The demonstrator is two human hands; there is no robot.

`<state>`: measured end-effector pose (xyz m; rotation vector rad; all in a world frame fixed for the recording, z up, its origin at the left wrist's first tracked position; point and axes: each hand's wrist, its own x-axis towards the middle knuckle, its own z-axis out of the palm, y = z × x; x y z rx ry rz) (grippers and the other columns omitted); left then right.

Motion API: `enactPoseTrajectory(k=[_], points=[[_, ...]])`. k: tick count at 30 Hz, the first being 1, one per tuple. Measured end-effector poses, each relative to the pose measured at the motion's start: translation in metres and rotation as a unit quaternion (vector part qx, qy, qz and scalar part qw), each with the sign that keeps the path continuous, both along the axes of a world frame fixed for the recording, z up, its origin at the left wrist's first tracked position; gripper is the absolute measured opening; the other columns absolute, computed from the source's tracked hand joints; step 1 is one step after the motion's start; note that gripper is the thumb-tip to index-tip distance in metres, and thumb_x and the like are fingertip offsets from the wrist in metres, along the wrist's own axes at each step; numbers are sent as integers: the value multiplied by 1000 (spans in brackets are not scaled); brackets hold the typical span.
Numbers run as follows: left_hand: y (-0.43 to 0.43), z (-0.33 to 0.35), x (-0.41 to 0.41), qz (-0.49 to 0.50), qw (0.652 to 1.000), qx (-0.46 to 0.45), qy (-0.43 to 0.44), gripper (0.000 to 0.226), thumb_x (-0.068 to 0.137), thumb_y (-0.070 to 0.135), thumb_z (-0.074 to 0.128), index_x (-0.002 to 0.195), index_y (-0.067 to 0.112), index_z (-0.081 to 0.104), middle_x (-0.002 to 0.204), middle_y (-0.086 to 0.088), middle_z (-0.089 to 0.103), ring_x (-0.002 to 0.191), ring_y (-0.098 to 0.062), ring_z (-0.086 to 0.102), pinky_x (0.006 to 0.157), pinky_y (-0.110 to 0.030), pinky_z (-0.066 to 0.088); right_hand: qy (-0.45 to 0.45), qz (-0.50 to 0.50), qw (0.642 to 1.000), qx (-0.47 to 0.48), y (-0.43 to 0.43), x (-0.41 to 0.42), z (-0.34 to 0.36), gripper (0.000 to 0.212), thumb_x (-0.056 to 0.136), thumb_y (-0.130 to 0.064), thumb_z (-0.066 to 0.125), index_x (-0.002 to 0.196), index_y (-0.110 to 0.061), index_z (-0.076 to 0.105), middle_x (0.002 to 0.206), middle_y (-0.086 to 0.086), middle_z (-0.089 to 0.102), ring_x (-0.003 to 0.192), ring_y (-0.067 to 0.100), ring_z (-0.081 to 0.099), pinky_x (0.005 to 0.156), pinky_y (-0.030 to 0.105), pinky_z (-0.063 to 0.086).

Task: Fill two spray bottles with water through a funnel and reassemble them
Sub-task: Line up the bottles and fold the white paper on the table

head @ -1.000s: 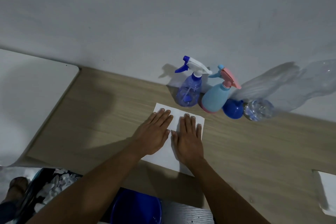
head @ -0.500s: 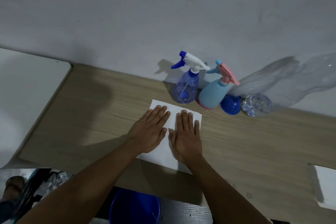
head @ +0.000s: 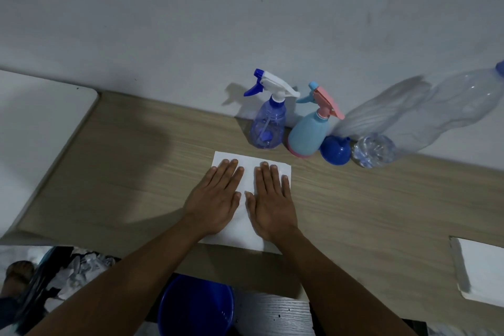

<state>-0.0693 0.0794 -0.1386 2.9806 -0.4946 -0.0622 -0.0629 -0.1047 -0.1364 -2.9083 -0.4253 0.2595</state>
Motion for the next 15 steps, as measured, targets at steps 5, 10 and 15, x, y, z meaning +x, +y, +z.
enactPoseTrajectory(k=[5, 10, 15], points=[[-23, -2, -17, 30, 1000, -7, 5, 63, 102, 43, 18, 157, 12, 17, 165, -9, 10, 153, -24, 6, 124, -43, 13, 14, 38, 999, -8, -20, -8, 5, 70, 102, -53, 8, 160, -15, 1, 167, 4, -10, 154, 22, -13, 126, 45, -3], [-62, -3, -26, 52, 999, 1, 15, 64, 102, 43, 17, 157, 11, 15, 166, -10, 8, 153, -24, 4, 123, -44, 9, 16, 58, 998, -13, -61, -9, 5, 69, 104, -53, 13, 160, -16, 0, 168, 3, -10, 154, 20, -15, 126, 44, -4], [-109, -2, -25, 65, 998, 1, 19, 63, 102, 42, 20, 156, 9, 17, 165, -12, 12, 153, -26, 8, 123, -44, 11, 8, 68, 998, -13, -104, -4, 6, 70, 103, -54, 15, 160, -14, 4, 168, 5, -4, 155, 21, -10, 127, 44, -1]])
